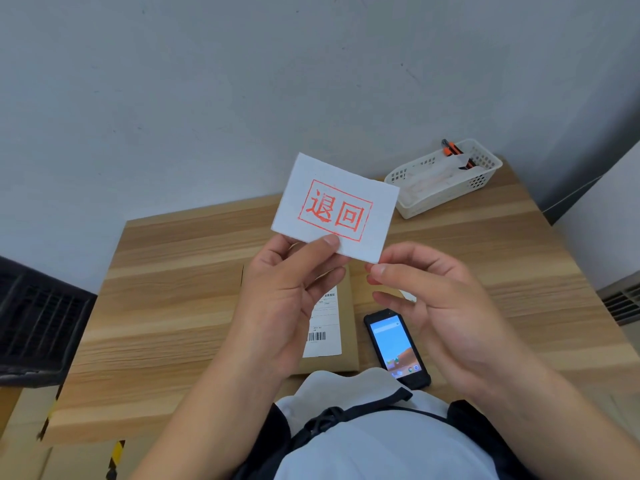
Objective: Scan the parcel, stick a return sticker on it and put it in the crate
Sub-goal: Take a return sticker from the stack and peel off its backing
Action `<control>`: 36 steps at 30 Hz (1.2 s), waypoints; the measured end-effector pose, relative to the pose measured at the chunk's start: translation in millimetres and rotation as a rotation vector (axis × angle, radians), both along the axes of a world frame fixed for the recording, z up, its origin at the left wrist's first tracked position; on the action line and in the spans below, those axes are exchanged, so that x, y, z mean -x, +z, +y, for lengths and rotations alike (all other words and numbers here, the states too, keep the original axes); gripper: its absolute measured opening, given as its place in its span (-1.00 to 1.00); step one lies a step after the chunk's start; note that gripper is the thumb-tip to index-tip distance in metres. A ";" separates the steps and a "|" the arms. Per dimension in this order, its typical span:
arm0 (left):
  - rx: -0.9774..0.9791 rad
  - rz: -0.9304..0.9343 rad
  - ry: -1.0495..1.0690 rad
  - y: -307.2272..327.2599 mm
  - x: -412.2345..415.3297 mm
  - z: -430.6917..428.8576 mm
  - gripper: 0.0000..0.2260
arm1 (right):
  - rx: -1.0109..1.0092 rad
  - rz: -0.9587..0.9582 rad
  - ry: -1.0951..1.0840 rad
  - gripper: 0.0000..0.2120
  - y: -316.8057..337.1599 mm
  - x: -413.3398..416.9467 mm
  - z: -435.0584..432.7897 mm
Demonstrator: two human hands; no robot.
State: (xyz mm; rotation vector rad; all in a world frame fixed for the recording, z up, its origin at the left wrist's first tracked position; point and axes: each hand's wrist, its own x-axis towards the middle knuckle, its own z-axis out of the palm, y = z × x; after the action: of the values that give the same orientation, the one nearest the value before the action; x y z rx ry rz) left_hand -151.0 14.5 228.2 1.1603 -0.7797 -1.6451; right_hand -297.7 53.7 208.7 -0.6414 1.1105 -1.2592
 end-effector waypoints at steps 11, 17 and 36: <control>-0.003 -0.060 -0.095 -10.6 -1.4 5.1 -0.73 | 0.145 -0.120 -0.234 -0.89 1.4 21.6 0.4; 0.000 -0.051 -0.126 -13.1 2.0 7.2 -0.76 | 0.333 0.072 -0.345 -0.89 0.4 21.5 10.8; 0.081 -0.015 -0.017 -16.9 5.6 15.8 -0.64 | 0.099 0.107 -0.149 -0.89 -18.0 23.0 19.4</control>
State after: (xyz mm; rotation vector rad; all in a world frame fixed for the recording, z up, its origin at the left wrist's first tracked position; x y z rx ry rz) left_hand -156.5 30.3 211.3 1.1130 -0.8596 -1.6059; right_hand -320.6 73.1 190.7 -0.7177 1.2074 -1.4278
